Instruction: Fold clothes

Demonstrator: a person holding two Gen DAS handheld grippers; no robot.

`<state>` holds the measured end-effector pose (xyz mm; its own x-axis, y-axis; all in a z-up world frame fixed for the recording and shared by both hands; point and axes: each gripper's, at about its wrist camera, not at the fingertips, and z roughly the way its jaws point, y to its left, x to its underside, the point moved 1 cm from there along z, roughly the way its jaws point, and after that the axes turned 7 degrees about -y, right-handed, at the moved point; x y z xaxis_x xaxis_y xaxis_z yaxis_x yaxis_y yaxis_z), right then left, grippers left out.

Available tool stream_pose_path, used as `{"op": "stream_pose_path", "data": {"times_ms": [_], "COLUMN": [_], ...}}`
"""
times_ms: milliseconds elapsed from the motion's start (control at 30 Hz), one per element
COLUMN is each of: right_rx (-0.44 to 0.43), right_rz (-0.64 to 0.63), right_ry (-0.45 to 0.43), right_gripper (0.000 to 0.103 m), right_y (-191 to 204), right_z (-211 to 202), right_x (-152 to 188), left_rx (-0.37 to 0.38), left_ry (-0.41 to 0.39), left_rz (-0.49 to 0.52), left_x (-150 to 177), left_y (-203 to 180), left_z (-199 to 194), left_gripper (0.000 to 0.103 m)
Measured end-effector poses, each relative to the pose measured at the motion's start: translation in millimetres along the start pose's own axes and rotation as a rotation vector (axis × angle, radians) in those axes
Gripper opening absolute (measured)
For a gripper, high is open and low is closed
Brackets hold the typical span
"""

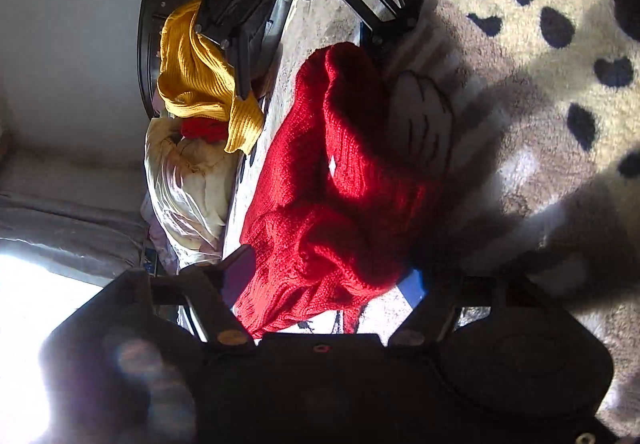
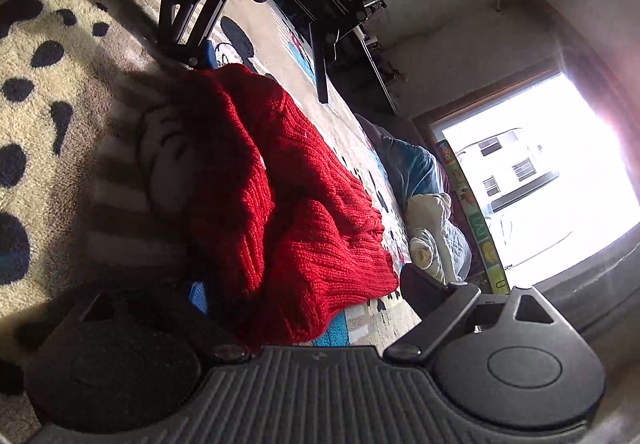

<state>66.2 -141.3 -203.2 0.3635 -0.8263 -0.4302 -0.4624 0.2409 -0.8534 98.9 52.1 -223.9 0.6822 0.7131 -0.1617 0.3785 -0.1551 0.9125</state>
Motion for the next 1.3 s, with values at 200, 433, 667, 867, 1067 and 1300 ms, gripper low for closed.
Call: {"op": "stream_pose_path", "data": {"times_ms": [200, 433, 667, 867, 1067, 1300], "right_rx": [-0.074, -0.19, -0.304, -0.462, -0.514, -0.548], "right_rz": [0.043, 0.132, 0.188, 0.425, 0.701, 0.746], "right_ry": [0.005, 0.03, 0.07, 0.044, 0.056, 0.027], "right_gripper": [0.069, 0.049, 0.036, 0.036, 0.036, 0.036], "right_y": [-8.3, -31.6, -34.2, -49.0, -78.8, -84.7], "right_z": [9.3, 39.8, 20.5, -19.4, -11.1, 1.1], "right_x": [5.3, 6.0, -17.0, -25.1, -3.9, 2.8], "left_rx": [0.056, 0.082, 0.167, 0.19, 0.088, -0.01], "left_ry": [-0.025, 0.028, 0.045, 0.023, 0.037, 0.077], "left_rz": [0.066, -0.034, -0.09, -0.245, -0.348, -0.367], "left_x": [-4.3, -9.0, -38.8, -68.1, -87.0, -91.8], "left_y": [0.5, 1.0, 6.7, -8.7, -32.0, -37.2], "left_z": [20.0, 18.7, -7.9, -46.3, -61.2, -43.1], "left_gripper": [0.055, 0.039, 0.032, 0.042, 0.06, 0.041]}}
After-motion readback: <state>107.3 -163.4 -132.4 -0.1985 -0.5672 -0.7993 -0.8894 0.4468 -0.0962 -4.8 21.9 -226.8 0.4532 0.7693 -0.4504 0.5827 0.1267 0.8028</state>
